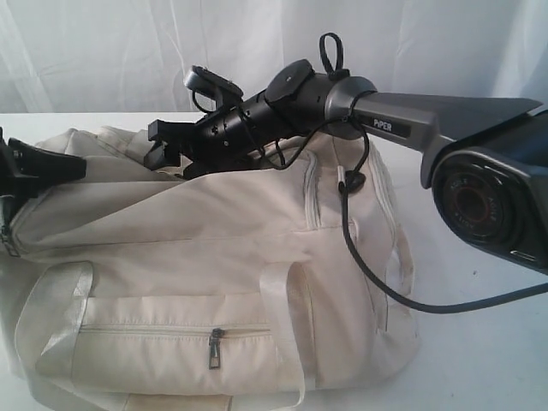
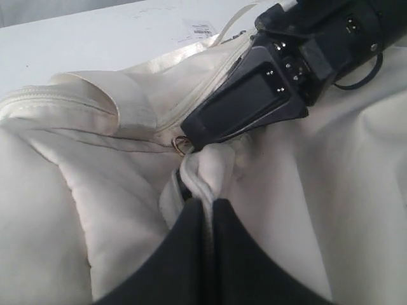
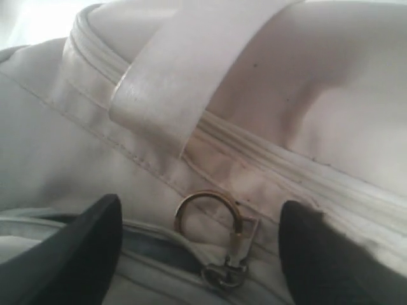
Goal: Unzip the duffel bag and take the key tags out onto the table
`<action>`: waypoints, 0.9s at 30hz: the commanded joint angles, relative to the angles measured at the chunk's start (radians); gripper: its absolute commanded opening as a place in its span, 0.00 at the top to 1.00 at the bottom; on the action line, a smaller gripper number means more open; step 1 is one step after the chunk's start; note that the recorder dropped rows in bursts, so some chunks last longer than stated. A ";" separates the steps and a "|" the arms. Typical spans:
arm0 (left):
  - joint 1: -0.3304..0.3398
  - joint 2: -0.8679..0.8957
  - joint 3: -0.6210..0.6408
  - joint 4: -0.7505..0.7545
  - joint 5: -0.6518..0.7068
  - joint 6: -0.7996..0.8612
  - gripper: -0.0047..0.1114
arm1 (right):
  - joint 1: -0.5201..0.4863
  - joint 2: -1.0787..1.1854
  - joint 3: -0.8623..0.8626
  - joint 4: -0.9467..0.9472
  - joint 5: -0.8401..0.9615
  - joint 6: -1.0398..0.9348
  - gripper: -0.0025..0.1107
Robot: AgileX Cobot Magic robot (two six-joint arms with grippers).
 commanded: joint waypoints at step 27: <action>-0.290 0.089 -0.150 0.016 0.500 -0.014 0.50 | -0.020 -0.007 0.000 -0.078 0.095 -0.052 0.44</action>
